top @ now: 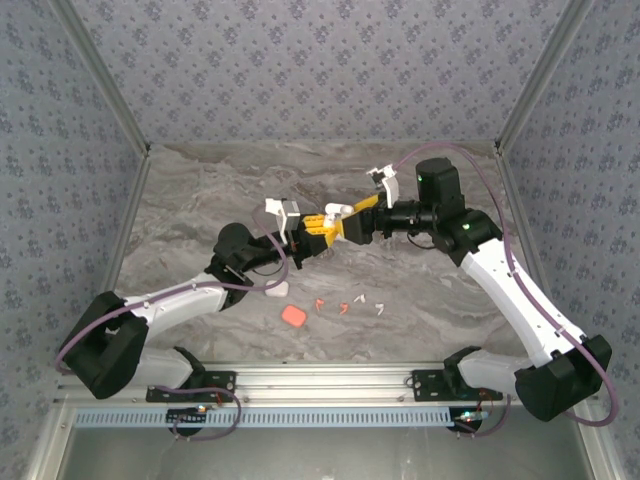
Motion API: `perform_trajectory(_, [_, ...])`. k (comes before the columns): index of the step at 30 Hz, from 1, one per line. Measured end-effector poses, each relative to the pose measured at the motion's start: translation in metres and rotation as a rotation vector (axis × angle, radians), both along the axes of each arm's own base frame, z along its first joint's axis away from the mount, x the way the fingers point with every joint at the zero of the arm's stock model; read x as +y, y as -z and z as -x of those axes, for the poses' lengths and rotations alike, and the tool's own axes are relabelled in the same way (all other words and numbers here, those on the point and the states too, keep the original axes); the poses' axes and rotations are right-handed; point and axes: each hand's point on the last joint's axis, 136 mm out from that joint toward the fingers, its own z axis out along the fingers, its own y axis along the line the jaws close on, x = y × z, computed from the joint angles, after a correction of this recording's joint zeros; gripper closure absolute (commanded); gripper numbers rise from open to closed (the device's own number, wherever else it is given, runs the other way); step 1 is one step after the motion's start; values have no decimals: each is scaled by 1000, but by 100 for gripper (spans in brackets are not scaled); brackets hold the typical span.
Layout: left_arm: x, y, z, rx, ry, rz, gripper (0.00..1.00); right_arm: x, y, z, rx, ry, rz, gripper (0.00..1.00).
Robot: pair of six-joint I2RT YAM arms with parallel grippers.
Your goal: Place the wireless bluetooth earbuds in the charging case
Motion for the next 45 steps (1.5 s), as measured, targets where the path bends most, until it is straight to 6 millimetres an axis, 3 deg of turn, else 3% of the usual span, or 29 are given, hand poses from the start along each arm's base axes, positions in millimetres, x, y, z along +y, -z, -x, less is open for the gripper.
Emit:
perform_trajectory(4, [0, 0, 0, 0, 0, 0, 100, -3, 0, -3, 2, 12, 0, 10])
perform_trajectory(13, [0, 0, -1, 1, -7, 1, 100, -11, -1, -9, 1, 42, -2, 23])
perform_trajectory(27, [1, -3, 0, -4, -7, 5, 100, -14, 1, -11, 11, 52, 3, 31])
perform_trajectory(45, [1, -1, 0, 1, -7, 1, 100, -18, 4, -15, 21, 71, 11, 32])
